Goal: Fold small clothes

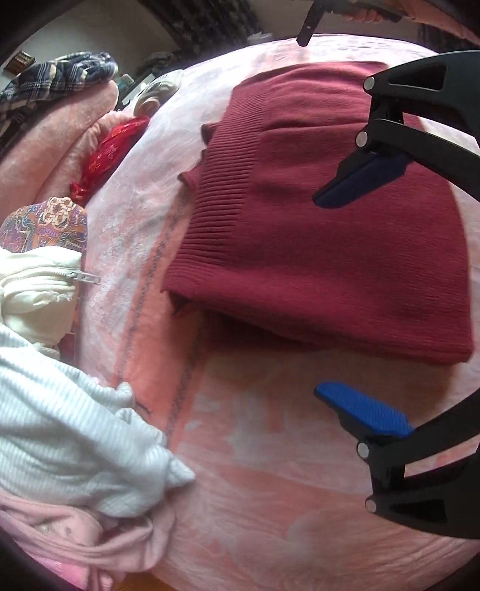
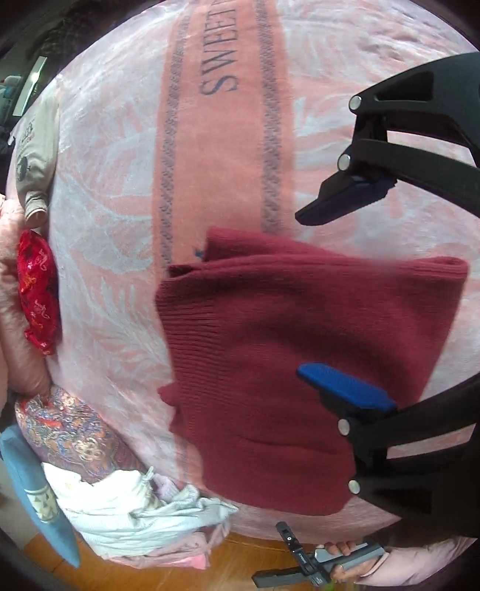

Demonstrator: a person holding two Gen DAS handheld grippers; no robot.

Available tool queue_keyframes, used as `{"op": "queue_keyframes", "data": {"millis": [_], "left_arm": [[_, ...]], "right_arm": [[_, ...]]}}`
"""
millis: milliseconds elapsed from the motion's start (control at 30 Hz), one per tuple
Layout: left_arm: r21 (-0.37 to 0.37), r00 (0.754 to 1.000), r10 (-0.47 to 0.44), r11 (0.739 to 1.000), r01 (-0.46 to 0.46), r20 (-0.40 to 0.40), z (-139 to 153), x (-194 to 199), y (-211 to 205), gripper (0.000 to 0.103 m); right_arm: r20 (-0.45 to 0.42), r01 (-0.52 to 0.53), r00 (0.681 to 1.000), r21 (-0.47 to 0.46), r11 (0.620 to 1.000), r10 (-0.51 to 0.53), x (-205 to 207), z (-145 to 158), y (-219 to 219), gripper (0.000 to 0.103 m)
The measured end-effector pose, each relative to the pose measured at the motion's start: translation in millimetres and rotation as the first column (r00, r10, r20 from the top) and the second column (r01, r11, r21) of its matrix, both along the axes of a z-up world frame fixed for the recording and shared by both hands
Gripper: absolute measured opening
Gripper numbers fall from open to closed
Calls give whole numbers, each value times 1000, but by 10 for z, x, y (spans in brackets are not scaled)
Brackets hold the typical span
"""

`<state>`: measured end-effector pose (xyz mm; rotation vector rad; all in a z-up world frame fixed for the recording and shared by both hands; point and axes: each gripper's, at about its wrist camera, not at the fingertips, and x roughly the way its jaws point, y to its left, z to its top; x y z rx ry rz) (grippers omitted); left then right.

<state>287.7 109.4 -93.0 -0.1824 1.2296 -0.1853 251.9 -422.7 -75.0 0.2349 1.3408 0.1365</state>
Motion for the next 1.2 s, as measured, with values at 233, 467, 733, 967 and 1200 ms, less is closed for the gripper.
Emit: {"op": "queue_keyframes", "data": {"millis": [233,467,733,967,1200], "left_arm": [[-39,998,-10,999,7,-63,-451,-637,216,97],[-86,994,-35,996,27,-99,-651,-544,88,96],[-160,988,-42,987,18,-149,-659,-606,7,30],[-212,988,28,975,-60,-150,-456,-676,38,17],[-217,987,-28,976,-7,-157,-134,-1105,-65,17]], "right_arm": [[-123,-20,992,61,998,27,-582,-464,91,79],[-154,-16,988,76,997,28,-466,-727,194,86],[-118,-49,991,135,990,65,-518,-630,266,18],[-62,-84,993,180,980,96,-706,-213,248,14],[-70,-114,989,167,979,127,-1347,150,63,11]]}}
